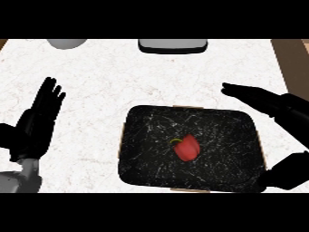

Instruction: Pick the bell pepper from the tray and place it in the cardboard box

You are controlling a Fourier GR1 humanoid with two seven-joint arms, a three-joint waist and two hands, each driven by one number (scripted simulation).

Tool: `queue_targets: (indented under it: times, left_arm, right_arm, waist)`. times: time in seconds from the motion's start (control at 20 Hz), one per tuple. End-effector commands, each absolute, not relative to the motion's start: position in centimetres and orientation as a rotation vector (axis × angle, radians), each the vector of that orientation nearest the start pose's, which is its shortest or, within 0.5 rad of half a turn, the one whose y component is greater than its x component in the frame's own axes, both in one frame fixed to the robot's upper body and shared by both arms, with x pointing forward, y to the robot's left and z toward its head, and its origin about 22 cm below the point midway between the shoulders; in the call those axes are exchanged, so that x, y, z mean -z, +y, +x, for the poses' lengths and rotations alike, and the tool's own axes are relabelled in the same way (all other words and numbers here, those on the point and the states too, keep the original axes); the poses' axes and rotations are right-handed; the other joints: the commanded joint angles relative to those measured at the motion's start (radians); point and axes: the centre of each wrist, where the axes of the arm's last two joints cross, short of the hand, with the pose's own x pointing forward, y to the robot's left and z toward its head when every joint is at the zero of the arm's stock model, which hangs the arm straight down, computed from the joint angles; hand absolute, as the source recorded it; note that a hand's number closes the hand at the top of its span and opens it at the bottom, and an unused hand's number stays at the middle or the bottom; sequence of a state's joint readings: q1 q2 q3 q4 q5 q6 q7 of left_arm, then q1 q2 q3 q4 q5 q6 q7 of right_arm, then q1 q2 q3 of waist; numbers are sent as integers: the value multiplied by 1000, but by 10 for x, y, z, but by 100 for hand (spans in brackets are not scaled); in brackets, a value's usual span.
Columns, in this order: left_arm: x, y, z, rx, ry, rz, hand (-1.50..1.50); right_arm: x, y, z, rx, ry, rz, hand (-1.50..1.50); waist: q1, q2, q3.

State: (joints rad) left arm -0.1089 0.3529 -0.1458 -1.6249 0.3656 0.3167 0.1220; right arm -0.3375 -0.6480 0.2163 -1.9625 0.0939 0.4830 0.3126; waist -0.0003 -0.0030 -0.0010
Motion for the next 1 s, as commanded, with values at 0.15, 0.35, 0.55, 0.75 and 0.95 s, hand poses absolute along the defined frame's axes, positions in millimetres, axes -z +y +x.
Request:
queue_targets:
  times: [0.15,0.35,0.55,0.75,0.95]
  left_arm:
    - [-65,252,268,-124,-1542,85,0]
    - [-55,252,275,-105,-1548,59,0]
    - [-47,251,257,-119,-1553,76,0]
    - [-56,256,263,-116,-1555,70,0]
    - [-56,279,253,-100,-1558,63,0]
  right_arm:
    - [-192,-209,245,-1325,-1539,-257,-150]
    - [-182,-185,238,-1315,-1481,-356,-150]
    - [-162,-189,243,-1284,-1459,-277,-150]
    - [-142,-175,243,-1312,-1439,-295,-150]
    - [-144,-164,230,-1280,-1460,-302,-150]
  waist:
    - [2,2,1]
    - [0,3,0]
    - [3,2,1]
    - [3,2,1]
    - [3,2,1]
